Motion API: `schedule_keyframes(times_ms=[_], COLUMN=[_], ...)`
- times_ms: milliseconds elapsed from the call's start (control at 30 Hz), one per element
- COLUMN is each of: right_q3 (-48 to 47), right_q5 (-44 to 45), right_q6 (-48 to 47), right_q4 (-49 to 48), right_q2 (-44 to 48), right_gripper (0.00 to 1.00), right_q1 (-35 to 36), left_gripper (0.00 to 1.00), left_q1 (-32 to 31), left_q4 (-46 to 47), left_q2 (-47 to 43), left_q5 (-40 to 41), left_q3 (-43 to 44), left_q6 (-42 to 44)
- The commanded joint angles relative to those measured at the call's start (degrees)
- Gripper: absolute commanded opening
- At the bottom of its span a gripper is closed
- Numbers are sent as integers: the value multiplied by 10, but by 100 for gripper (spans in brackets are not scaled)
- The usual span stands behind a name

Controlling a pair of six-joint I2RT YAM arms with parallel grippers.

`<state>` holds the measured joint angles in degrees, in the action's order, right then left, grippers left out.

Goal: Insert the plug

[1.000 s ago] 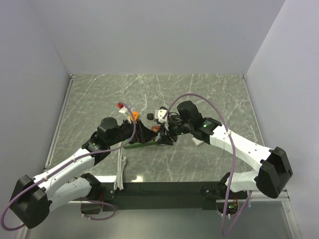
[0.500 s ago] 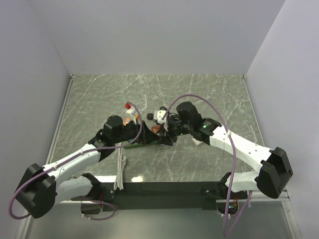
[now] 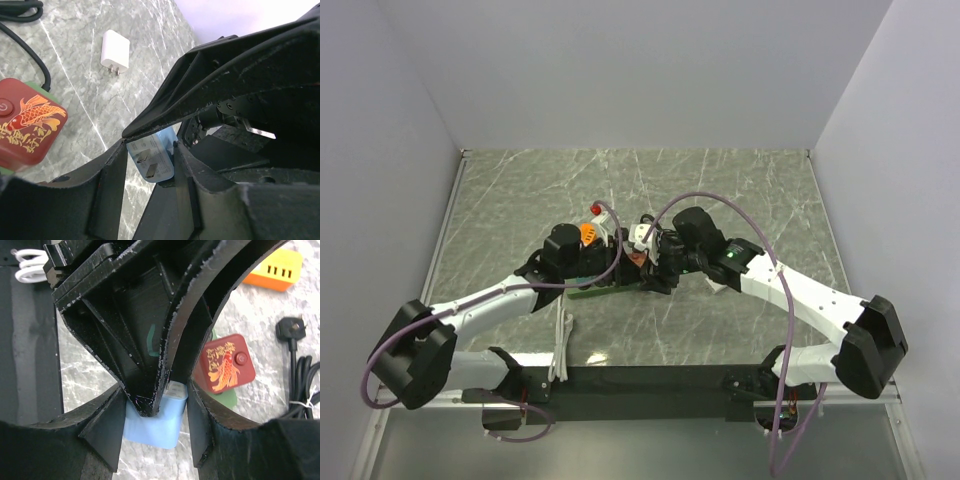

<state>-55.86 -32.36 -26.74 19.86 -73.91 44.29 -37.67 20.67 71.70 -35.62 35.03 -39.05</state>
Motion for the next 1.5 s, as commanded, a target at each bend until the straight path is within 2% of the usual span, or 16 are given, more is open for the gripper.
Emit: schedule_keyframes(times_ms=[0, 33, 67, 100, 233, 333, 367, 433, 467, 500, 833, 1067, 1267, 1300, 1367, 1467], right_q3=[-3, 0, 6, 7, 14, 15, 14, 10, 6, 3, 18, 48, 21, 22, 29, 56], right_q5=[38, 44, 55, 58, 92, 106, 107, 103, 100, 97, 70, -14, -74, -92, -154, -189], right_q6=[3, 4, 5, 8, 28, 46, 51, 59, 63, 65, 85, 126, 240, 292, 337, 415], right_q4=[-75, -80, -85, -92, -110, -118, -119, -120, -119, -119, -142, -183, -241, -283, -333, -442], right_q2=[31, 34, 39, 40, 49, 52, 51, 49, 45, 44, 69, 110, 62, 54, 29, 9], right_gripper=[0, 0, 0, 0, 0, 20, 35, 46, 81, 89, 94, 95, 96, 96, 94, 92], right_q1=[6, 6, 6, 6, 6, 3, 0, -10, -11, -15, -47, -98, -130, -133, -134, -134], left_gripper=[30, 26, 11, 1, 1, 1, 1, 1, 0, 1, 0, 0, 0, 1, 1, 1], left_q1=[-21, -21, -21, -21, -21, -12, -3, 6, 15, 17, 46, 88, 90, 90, 90, 90], left_q4=[26, 35, 40, 44, 57, 60, 67, 97, 104, 105, 87, 75, 138, 153, 187, 227], left_q2=[11, 13, 13, 11, -13, -40, -45, -54, -57, -58, -53, -92, -169, -180, -207, -227], left_q5=[-73, -78, -82, -81, -61, -32, -29, -25, -16, -10, 23, 70, 112, 117, 123, 114], left_q3=[24, 24, 22, 20, 7, -5, -15, -26, -32, -33, -12, -33, -88, -96, -116, -131], left_q6=[6, 6, 1, -1, -5, -8, -16, -30, -37, -36, -10, 10, 29, 31, 34, 32])
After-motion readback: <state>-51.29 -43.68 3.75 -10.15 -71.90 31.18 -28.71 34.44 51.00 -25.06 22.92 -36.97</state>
